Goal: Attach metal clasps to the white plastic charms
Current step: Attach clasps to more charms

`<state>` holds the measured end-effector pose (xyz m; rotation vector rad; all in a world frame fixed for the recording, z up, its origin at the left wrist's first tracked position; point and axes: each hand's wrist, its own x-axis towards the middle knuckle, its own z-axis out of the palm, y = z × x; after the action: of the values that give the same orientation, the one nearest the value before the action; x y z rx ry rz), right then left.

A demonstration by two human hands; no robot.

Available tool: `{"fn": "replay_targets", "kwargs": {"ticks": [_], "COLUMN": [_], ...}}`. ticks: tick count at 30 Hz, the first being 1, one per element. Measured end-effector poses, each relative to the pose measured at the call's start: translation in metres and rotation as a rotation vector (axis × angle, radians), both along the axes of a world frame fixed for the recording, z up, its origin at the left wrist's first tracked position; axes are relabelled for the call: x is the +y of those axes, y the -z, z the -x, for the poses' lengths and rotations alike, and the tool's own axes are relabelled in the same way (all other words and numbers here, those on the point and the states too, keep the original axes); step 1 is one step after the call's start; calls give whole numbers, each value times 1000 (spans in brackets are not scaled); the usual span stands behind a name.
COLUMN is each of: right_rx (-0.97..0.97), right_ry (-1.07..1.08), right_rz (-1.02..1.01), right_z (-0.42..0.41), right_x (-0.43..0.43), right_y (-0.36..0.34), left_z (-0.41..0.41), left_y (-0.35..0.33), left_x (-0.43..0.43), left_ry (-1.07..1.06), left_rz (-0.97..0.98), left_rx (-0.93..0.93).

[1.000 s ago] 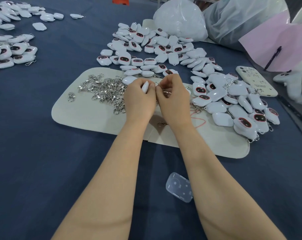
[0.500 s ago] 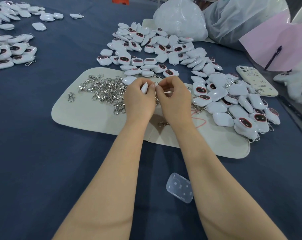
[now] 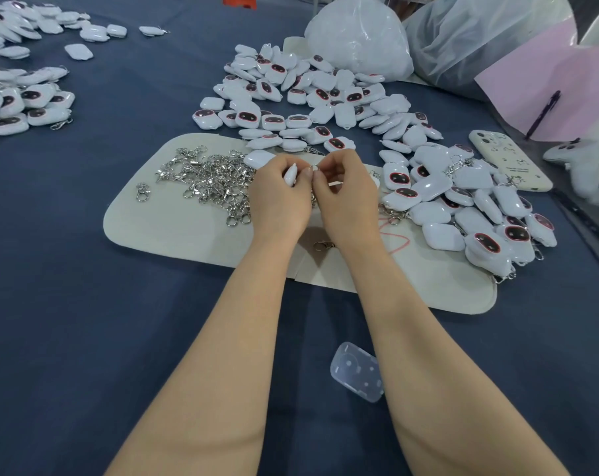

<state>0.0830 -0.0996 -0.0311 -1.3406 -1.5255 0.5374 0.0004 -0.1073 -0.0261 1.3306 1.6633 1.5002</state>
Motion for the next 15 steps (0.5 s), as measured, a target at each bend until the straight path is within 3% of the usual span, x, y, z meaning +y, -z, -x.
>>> {"fn": "replay_targets", "kwargs": {"ticks": [15], "right_rx": [4], "right_ry": [29], "right_rz": [0], "right_z": [-1], "right_x": [2], "right_y": [1], "left_z": [0], "left_y": [0], "left_x": [0], "left_ry": [-7], "left_rz": [-9], "left_rx": [20]}}
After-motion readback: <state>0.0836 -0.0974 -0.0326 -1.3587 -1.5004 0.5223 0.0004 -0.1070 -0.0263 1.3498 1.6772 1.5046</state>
